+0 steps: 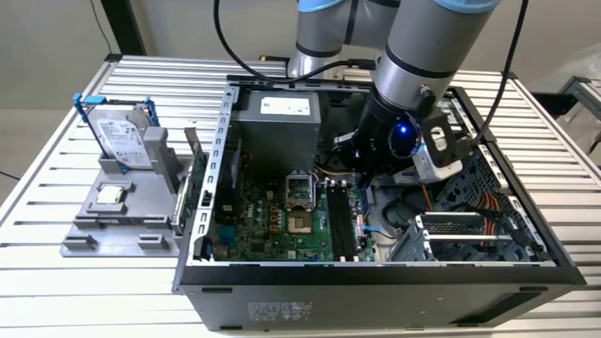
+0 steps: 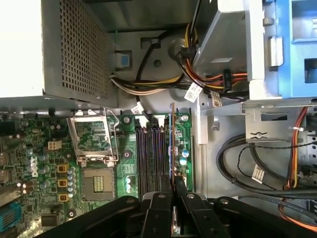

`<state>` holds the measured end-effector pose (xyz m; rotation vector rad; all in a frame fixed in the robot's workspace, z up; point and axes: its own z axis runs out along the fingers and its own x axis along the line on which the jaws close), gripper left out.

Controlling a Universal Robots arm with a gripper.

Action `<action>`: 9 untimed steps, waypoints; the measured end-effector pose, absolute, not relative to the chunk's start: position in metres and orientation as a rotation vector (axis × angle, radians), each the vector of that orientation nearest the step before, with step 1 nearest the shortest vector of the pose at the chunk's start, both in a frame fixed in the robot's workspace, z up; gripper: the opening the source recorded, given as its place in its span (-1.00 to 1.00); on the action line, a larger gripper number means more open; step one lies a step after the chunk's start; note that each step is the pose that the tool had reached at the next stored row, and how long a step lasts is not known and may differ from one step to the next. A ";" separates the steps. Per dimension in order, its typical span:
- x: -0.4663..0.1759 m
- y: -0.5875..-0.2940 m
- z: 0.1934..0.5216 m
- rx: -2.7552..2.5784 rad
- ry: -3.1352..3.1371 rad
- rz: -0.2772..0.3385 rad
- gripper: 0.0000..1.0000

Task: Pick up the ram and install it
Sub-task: 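Insert the ram into the slot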

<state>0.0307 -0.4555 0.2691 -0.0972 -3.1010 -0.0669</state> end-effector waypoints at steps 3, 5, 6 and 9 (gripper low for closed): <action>0.031 -0.455 0.267 -0.093 -3.101 -0.067 -1.00; 0.031 -0.455 0.265 -0.089 -3.101 -0.067 -1.00; 0.031 -0.455 0.265 -0.088 -3.101 -0.067 -1.00; 0.031 -0.455 0.261 -0.085 -3.101 -0.067 -1.00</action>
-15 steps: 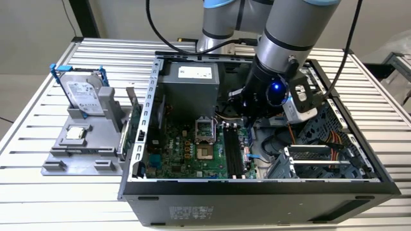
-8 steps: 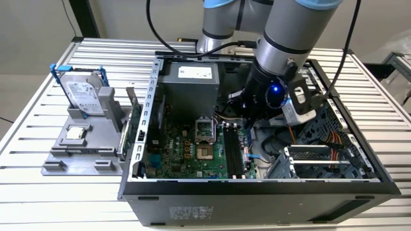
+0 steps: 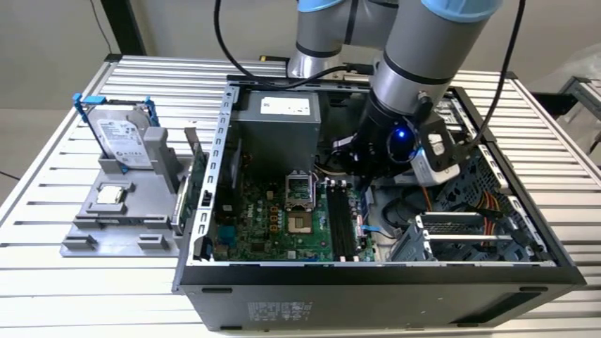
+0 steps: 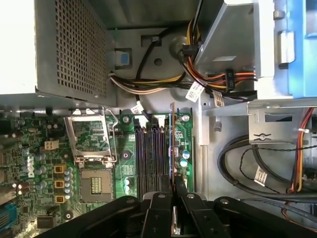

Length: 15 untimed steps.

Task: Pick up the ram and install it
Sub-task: 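Insert the ram into the slot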

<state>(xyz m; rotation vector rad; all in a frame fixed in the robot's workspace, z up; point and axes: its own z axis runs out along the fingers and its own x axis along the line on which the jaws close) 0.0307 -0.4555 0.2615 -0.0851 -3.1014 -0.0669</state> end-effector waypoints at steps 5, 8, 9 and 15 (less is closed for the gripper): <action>0.031 -0.456 0.255 -0.082 -3.102 -0.067 -1.00; 0.031 -0.457 0.253 -0.079 -3.102 -0.067 -1.00; 0.031 -0.457 0.252 -0.078 -3.102 -0.067 -1.00; 0.031 -0.460 0.250 -0.072 -3.102 -0.067 -1.00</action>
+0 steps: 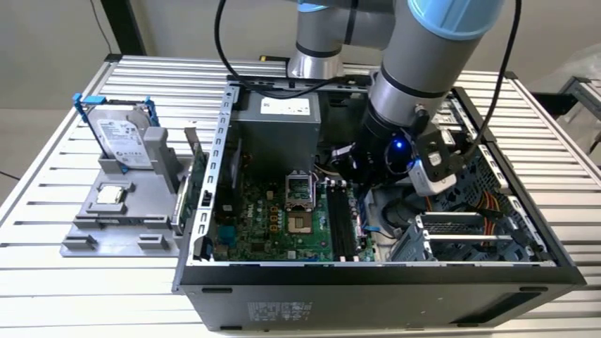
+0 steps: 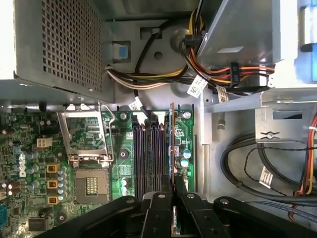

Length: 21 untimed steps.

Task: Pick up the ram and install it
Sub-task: 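Insert the ram into the slot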

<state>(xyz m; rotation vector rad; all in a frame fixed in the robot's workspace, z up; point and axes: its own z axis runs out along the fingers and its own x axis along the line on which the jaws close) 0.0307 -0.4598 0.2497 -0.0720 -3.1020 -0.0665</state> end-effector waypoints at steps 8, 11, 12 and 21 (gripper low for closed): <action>0.031 -0.464 0.247 -0.060 -3.102 -0.065 -1.00; 0.031 -0.465 0.246 -0.048 -3.102 -0.064 -1.00; 0.031 -0.466 0.245 -0.045 -3.102 -0.064 -1.00; 0.030 -0.473 0.242 -0.039 -3.102 -0.063 -1.00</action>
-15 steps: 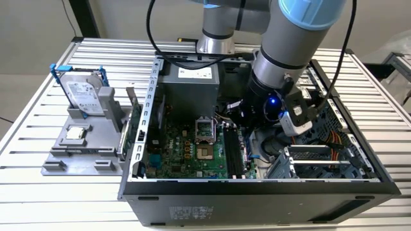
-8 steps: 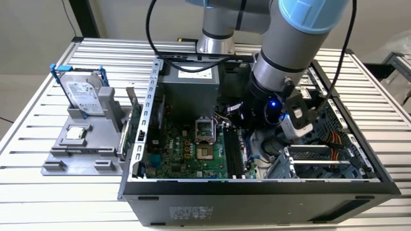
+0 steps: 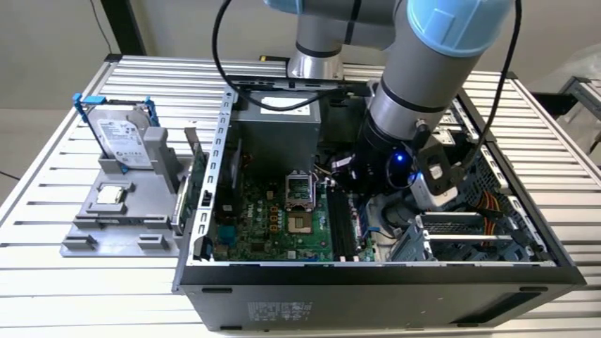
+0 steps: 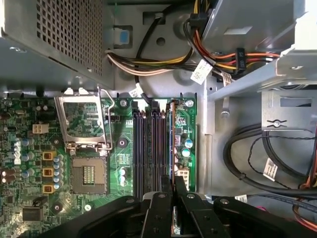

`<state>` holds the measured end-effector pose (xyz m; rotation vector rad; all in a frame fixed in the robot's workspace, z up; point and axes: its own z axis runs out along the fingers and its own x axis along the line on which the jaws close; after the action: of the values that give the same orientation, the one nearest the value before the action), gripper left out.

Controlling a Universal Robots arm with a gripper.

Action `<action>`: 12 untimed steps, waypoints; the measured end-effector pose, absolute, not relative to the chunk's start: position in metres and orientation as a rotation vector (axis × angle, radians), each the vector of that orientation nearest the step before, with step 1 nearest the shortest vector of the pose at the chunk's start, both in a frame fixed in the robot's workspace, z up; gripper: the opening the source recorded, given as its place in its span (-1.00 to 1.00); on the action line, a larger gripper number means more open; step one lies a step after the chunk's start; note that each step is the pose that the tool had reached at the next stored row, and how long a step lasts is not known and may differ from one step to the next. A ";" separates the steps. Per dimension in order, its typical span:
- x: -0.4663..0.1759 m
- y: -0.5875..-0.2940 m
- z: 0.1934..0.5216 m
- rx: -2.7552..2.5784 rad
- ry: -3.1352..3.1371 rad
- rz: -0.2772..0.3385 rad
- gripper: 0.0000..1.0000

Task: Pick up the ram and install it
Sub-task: 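Insert the ram into the slot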

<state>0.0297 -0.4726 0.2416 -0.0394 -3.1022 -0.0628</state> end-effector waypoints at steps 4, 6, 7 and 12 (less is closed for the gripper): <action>0.029 -0.474 0.240 -0.040 -3.102 -0.062 -1.00; 0.028 -0.475 0.239 -0.040 -3.102 -0.061 -1.00; 0.028 -0.475 0.238 -0.040 -3.102 -0.061 -1.00; 0.027 -0.476 0.236 -0.040 -3.102 -0.061 -1.00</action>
<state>0.0273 -0.4764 0.2362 -0.0396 -3.1023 -0.0611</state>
